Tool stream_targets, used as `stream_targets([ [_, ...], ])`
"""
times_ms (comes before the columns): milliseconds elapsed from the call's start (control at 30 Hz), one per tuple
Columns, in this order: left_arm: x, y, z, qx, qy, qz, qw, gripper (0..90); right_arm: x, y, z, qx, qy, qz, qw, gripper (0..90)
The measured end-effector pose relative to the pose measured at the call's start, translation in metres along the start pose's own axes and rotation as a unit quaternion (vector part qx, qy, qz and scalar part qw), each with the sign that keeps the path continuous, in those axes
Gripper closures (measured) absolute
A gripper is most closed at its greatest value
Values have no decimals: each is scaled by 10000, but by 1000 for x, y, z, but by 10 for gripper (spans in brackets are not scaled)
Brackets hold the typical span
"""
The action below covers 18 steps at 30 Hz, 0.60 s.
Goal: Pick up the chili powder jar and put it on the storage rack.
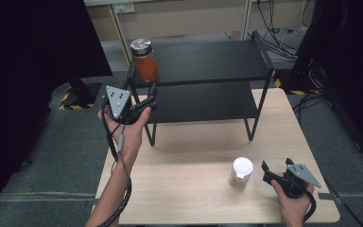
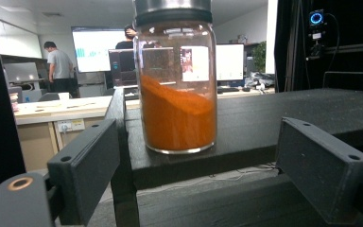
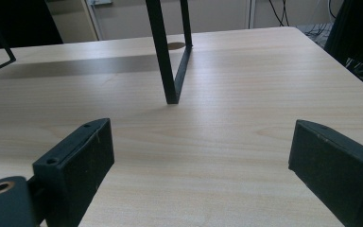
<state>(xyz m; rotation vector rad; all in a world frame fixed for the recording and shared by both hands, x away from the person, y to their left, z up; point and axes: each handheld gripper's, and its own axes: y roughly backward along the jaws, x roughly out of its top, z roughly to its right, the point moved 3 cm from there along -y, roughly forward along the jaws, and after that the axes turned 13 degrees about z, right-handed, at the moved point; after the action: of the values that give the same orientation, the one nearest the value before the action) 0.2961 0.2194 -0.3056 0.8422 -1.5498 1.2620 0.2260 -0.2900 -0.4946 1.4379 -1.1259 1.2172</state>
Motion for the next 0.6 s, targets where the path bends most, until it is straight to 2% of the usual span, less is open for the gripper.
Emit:
stream_targets([
  [600, -26, 24, 2, -108, 63, -39, 9999, 138, 0, 0, 0, 0, -3, 13, 10000, 76],
])
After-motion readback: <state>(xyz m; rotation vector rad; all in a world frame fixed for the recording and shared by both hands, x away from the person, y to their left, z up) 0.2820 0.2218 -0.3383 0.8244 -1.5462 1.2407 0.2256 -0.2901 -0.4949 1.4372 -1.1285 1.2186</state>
